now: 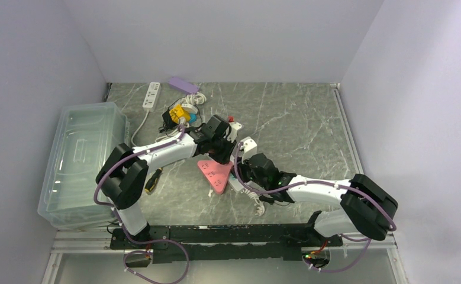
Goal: Pull the plug off the socket
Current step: Remove the plug from the socket.
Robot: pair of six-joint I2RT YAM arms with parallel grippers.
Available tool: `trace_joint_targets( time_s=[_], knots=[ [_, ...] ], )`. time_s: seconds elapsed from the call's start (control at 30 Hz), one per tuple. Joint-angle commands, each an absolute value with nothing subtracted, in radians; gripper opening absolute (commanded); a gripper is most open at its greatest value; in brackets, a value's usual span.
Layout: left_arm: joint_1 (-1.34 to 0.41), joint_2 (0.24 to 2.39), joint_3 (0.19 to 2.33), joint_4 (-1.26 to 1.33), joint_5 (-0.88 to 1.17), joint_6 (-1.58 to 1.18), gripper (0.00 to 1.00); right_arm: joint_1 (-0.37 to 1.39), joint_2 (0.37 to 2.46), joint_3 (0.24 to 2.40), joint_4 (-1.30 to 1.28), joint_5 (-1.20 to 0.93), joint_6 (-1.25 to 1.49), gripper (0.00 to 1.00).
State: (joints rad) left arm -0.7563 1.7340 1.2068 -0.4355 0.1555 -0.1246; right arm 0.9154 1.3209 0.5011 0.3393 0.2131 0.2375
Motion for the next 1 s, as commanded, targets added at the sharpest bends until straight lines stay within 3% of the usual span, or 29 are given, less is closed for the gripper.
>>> trace_joint_targets(
  time_s=[0.0, 0.57, 0.97],
  knots=[
    [-0.781, 1.815, 1.157, -0.590, 0.190, -0.118, 0.31, 0.892, 1.284, 0.505, 0.403, 0.235, 0.235, 0.00],
    [-0.783, 1.833, 1.162, -0.595, 0.181, -0.117, 0.30, 1.022, 1.249, 0.484, 0.448, 0.358, 0.129, 0.00],
    [-0.822, 1.849, 1.165, -0.602, 0.148, -0.107, 0.29, 0.861, 1.207, 0.456, 0.433, 0.216, 0.258, 0.00]
  ],
)
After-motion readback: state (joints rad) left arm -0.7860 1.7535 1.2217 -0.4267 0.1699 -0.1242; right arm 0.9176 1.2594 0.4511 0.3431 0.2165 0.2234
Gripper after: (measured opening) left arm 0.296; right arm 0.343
